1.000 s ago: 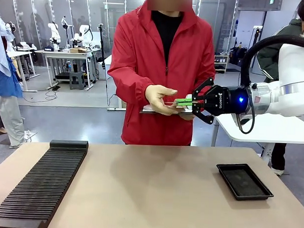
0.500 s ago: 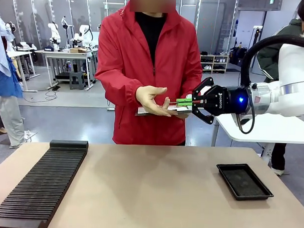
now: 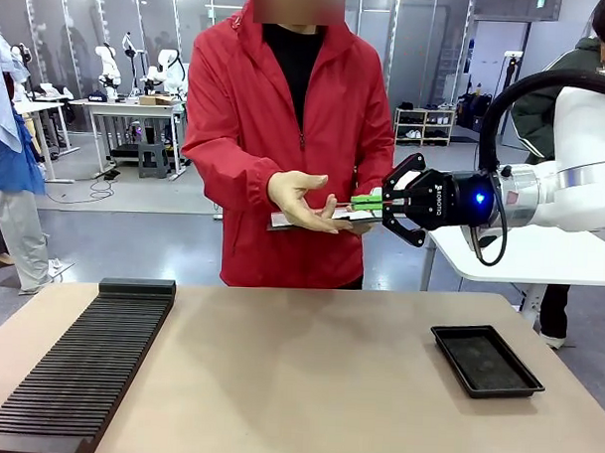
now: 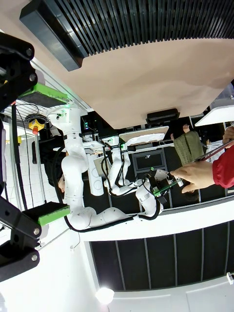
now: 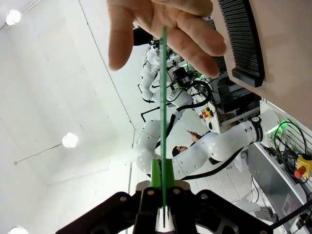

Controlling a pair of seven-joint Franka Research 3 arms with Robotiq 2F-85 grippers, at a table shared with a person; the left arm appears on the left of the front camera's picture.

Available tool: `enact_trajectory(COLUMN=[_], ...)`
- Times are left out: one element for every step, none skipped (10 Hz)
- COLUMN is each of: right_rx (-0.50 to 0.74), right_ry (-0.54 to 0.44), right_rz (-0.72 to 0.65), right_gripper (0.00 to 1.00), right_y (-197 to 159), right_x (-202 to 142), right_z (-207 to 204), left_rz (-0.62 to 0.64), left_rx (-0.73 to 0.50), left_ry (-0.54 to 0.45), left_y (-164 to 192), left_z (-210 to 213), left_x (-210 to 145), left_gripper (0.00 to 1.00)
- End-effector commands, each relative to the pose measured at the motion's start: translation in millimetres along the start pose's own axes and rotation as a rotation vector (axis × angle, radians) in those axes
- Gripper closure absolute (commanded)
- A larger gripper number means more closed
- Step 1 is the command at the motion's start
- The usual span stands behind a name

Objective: Inspect the PCB.
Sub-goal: Place the Blank PCB in the ESD tray.

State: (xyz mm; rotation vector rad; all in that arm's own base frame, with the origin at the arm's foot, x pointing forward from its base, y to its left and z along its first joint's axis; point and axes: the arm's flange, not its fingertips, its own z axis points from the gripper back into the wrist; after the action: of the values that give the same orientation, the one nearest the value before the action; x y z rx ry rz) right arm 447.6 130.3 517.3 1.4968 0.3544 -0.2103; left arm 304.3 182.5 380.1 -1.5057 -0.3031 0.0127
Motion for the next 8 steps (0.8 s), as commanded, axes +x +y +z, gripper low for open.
enact_trajectory(right_rx=[-0.001, -0.001, -0.001, -0.001, -0.001, -0.001, 0.0, -0.051], right_ry=[0.002, 0.002, 0.002, 0.002, 0.002, 0.002, 0.0, 0.01], right_rz=[0.001, 0.001, 0.001, 0.001, 0.001, 0.001, 0.0, 0.073], right_gripper=[1.0, 1.0, 1.0, 1.0, 1.0, 1.0, 0.97, 0.97], right_y=[1, 1, 1, 1, 1, 1, 0, 0], right_x=[0, 0, 0, 0, 0, 0, 0, -19], right_z=[-1, -1, -1, -1, -1, -1, 0, 8], left_rz=[0.005, 0.005, 0.005, 0.005, 0.005, 0.005, 0.005, 0.005], left_rx=[0.003, 0.003, 0.003, 0.003, 0.003, 0.003, 0.003, 0.003], left_ry=[0.0, 0.0, 0.0, 0.0, 0.0, 0.0, 0.0, 0.0], left_y=[-2, -2, -2, -2, -2, -2, -2, -2], left_z=[1, 1, 1, 1, 1, 1, 1, 1], left_x=[1, 1, 1, 1, 1, 1, 1, 1], left_gripper=[0.0, 0.0, 0.0, 0.0, 0.0, 0.0, 0.0, 0.0])
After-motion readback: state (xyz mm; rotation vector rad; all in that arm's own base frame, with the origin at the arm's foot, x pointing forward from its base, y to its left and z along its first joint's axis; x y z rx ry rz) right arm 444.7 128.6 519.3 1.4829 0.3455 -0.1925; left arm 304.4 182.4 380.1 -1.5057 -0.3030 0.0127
